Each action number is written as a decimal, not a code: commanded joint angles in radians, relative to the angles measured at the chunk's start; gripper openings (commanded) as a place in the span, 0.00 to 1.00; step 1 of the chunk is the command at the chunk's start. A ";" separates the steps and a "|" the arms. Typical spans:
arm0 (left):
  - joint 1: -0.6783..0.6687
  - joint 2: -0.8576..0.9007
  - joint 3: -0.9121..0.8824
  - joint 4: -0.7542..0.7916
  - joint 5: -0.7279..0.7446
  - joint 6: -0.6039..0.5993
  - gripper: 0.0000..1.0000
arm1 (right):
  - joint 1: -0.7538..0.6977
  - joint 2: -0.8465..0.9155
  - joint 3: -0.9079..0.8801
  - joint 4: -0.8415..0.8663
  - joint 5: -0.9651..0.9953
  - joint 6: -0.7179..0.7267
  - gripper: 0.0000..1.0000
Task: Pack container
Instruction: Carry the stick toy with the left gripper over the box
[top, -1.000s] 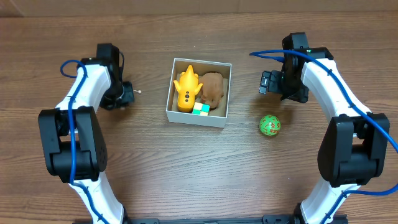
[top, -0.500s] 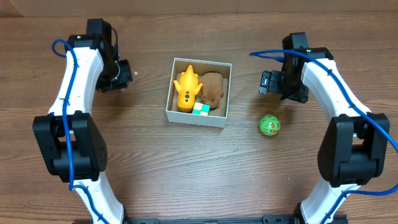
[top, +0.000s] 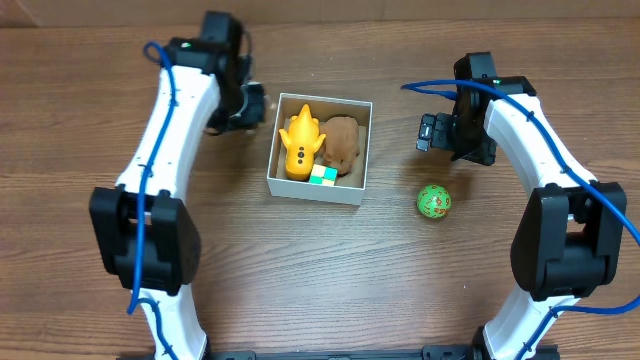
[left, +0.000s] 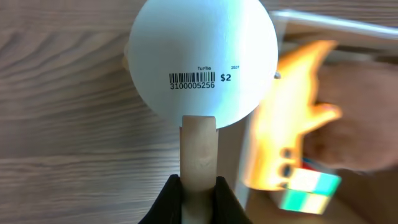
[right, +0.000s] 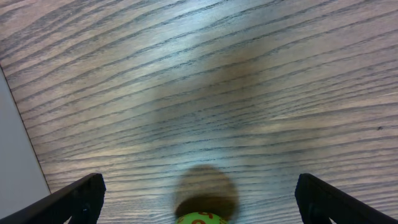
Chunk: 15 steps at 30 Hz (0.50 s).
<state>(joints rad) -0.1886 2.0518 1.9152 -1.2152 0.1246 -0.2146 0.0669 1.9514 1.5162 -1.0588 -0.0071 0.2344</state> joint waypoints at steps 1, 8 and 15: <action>-0.073 0.007 0.093 -0.019 0.023 -0.037 0.04 | -0.001 -0.014 0.003 0.005 0.010 -0.005 1.00; -0.172 0.007 0.130 -0.017 -0.007 -0.072 0.04 | -0.001 -0.014 0.003 0.005 0.010 -0.005 1.00; -0.235 0.007 0.130 -0.015 -0.032 -0.081 0.05 | -0.001 -0.014 0.003 0.005 0.010 -0.005 1.00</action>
<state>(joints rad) -0.4000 2.0518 2.0224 -1.2339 0.1081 -0.2699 0.0669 1.9514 1.5162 -1.0588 -0.0071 0.2348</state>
